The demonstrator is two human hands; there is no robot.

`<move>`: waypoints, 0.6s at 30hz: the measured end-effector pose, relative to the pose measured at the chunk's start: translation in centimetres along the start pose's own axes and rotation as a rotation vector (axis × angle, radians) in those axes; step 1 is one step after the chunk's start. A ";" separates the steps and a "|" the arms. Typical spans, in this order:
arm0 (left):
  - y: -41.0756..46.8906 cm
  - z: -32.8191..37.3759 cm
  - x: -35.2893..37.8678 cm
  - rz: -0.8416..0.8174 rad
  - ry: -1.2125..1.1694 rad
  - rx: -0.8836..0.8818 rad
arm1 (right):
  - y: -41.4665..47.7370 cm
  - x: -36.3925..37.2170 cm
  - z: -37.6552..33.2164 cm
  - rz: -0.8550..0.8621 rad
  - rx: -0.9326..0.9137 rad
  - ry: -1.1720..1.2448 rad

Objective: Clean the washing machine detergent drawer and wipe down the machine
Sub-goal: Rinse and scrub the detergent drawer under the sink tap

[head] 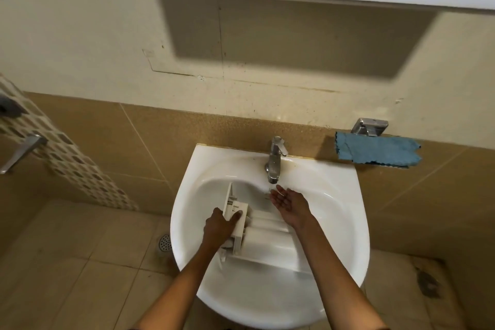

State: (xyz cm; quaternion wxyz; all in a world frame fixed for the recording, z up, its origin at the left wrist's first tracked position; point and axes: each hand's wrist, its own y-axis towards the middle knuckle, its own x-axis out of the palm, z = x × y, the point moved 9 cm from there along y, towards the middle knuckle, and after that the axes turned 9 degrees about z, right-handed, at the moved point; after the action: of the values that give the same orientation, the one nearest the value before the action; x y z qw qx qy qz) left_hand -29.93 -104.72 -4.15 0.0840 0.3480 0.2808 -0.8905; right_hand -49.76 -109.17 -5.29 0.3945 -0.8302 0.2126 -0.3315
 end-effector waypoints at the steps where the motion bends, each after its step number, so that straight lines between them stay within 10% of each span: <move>1: 0.1 0.1 -0.1 0.024 0.009 0.024 | 0.2 0.5 0.1 0.000 0.027 0.025; 18: 0.3 0.0 -0.1 0.030 0.024 0.037 | 1.6 4.1 2.0 -0.091 0.175 0.059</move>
State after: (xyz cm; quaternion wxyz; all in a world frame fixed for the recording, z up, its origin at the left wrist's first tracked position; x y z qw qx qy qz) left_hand -29.80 -104.95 -4.19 0.0877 0.3642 0.2599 -0.8900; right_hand -45.66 -111.69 -5.94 0.4439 -0.7912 0.1565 -0.3905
